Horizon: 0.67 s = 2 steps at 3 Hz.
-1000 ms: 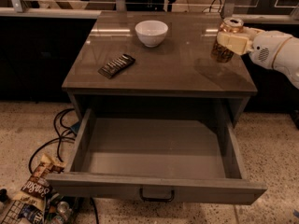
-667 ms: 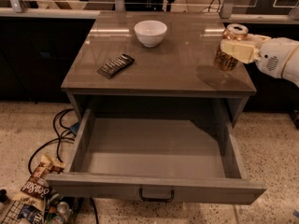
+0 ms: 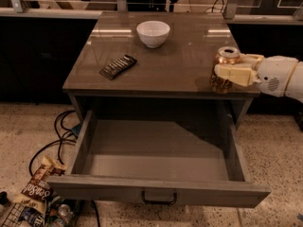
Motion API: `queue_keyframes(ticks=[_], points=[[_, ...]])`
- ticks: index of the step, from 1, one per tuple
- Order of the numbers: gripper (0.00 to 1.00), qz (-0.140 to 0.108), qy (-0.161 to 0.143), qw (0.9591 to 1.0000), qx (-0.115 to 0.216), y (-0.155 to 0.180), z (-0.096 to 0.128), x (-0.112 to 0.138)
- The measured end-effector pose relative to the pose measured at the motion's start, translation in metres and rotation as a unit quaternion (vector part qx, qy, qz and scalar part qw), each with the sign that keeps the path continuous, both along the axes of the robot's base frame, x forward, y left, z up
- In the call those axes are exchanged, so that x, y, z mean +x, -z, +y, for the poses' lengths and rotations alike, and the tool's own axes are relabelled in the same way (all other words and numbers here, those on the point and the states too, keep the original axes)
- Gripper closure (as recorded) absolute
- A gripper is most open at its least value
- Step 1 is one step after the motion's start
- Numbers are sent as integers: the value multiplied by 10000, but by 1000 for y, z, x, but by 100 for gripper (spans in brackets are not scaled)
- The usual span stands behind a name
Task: Place orange can into top drawer
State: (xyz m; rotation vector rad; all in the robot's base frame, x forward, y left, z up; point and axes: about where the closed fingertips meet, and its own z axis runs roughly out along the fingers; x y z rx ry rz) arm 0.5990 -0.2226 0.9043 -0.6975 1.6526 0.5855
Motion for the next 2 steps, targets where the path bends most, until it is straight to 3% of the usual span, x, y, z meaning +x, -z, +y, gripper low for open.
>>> queue_keyframes(ticks=[1,2], points=[[100,103,-472,9988,31,31,18,-18],[100,109,-561,9983,59,34,22,-21]])
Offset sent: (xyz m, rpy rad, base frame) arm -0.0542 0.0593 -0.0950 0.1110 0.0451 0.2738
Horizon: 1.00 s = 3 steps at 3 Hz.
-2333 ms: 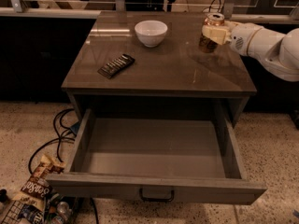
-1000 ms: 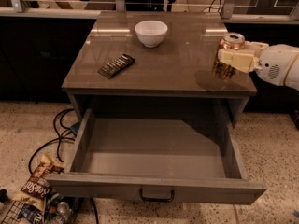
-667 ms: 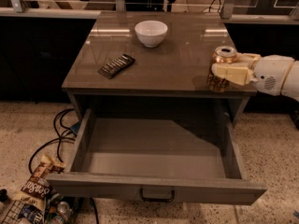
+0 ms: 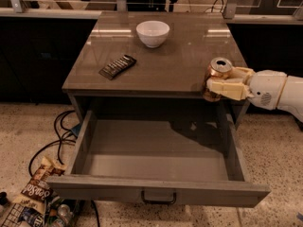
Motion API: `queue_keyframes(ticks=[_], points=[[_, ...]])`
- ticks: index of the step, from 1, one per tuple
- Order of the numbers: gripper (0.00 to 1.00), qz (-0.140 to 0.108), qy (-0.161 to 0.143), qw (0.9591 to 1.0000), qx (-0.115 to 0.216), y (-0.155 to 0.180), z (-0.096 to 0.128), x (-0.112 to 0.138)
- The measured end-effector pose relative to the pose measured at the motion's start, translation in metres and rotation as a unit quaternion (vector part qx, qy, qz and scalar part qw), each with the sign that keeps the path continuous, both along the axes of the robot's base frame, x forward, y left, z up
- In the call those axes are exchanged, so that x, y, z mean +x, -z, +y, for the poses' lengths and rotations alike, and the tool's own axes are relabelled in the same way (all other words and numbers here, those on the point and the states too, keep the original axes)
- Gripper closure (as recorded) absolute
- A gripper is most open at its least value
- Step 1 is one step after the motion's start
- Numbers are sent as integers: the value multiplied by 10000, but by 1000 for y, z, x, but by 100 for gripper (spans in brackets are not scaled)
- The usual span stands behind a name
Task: Place orange can into top drawer
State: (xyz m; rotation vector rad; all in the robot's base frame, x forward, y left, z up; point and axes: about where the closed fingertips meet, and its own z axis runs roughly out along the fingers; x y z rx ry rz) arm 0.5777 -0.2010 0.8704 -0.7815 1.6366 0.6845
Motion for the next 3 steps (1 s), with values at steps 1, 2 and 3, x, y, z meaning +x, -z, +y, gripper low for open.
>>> queue_keyframes(ticks=[1,2,3], points=[[100,0,-1,10000,0,0,0,0],[100,71,-119,9998,-142,-15,6,3],[100,120,-309,9986,-413,-47,13,-1]])
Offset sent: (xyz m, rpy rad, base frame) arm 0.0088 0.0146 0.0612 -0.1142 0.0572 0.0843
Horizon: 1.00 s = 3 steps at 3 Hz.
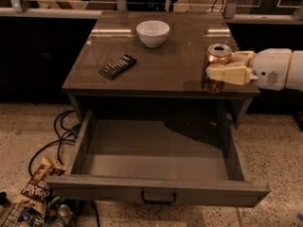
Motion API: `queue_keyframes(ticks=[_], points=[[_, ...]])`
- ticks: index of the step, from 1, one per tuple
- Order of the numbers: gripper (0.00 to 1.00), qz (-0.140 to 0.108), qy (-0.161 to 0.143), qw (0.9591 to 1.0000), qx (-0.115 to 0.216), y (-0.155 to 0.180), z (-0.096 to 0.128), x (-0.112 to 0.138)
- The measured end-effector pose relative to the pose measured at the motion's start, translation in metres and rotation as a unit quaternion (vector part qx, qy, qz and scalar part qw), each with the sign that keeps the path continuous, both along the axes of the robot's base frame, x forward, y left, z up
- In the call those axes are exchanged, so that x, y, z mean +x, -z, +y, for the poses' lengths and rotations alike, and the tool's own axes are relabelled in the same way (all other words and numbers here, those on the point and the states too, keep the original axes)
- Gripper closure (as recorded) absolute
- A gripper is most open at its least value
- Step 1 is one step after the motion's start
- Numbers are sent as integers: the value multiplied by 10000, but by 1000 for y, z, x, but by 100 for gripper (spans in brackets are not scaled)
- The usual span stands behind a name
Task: Place orange can into top drawer
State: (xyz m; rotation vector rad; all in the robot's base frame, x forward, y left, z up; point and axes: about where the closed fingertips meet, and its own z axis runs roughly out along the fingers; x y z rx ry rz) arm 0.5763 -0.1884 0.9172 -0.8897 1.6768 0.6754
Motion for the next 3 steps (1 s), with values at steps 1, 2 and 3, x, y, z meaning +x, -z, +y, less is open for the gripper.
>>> queue_keyframes(ticks=[1,2,3], points=[[100,17,-168,9997,-180,-23,4,-18],[100,214,-353,9990,-151,-15,5,-42],[100,452,-429,9981,38,23,1,-55]])
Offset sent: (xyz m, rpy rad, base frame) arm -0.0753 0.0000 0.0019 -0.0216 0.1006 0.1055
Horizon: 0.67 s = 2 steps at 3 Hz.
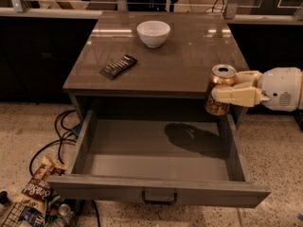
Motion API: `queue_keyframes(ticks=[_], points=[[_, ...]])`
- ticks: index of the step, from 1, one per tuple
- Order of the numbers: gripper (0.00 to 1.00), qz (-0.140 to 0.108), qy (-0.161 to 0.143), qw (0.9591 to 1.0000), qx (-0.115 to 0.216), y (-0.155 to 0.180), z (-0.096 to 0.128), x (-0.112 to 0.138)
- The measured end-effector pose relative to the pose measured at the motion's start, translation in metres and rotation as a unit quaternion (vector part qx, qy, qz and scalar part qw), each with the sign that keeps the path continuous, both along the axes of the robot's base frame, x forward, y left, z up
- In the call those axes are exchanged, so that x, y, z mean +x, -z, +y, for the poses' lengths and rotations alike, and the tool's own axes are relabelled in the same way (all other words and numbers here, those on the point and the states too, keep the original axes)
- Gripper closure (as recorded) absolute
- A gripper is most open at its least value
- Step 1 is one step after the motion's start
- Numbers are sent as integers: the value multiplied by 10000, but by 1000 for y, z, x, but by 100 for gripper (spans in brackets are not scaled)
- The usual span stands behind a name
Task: Place orange can into top drawer
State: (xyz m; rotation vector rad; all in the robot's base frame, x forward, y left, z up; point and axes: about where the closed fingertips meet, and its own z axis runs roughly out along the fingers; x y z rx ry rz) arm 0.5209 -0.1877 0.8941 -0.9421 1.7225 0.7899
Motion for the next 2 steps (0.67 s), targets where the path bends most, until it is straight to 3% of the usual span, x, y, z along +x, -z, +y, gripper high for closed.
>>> queue_keyframes(ticks=[1,2], points=[[100,84,-93,9998,182,45,3,-3],[100,-62,-326,9993,176,88,15,1]])
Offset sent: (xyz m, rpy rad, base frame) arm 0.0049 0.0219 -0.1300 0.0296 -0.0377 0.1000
